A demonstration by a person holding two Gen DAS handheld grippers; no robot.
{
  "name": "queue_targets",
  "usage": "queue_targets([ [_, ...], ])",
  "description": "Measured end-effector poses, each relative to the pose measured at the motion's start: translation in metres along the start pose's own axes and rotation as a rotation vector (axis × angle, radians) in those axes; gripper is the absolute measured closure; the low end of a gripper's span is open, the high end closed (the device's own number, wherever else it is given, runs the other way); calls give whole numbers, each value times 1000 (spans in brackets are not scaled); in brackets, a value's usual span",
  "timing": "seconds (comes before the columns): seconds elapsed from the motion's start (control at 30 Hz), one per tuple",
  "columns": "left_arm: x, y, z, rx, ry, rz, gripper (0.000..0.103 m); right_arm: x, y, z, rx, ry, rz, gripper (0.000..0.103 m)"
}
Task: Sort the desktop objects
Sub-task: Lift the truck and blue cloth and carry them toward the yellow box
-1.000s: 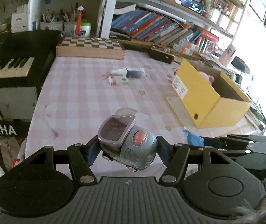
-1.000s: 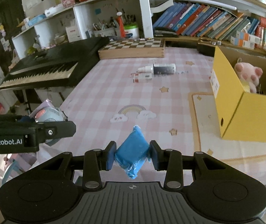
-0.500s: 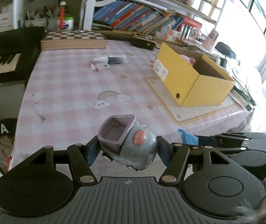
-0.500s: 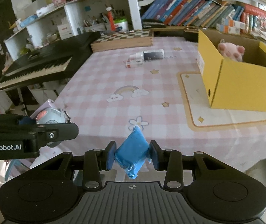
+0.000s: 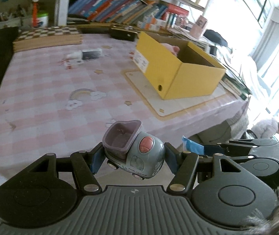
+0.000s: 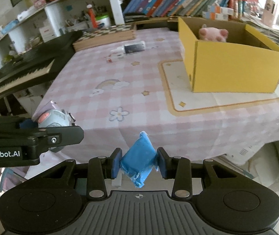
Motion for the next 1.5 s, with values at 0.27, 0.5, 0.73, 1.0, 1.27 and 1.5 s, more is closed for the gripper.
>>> queue_targets([
  [0.27, -31, -3, -23, 52, 78, -78, 42, -30, 12, 12, 2, 73, -84, 65],
  [0.5, -63, -6, -44, 91, 133, -139, 42, -61, 22, 20, 5, 129, -155, 65],
  [0.73, -94, -10, -63, 117, 162, -183, 42, -93, 26, 25, 4, 156, -198, 64],
  [1.0, -120, -19, -84, 124, 155, -182, 42, -126, 20, 23, 9, 145, -193, 64],
  [1.27, -149, -28, -106, 130, 146, -179, 42, -162, 14, 18, 19, 124, -180, 64],
  [1.5, -176, -39, -123, 107, 146, -190, 42, -196, 8, 17, 6, 110, -179, 65],
])
Point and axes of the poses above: each gripper's, at about its wrist camera, not at the fingertips, and z roughly against the way its jaws point, x to its left, y to its underside, the point moved 3 cm from there along -z, roughly the way its jaws point, and after that the axes turned 9 degrees about z, right-handed, at the moved point
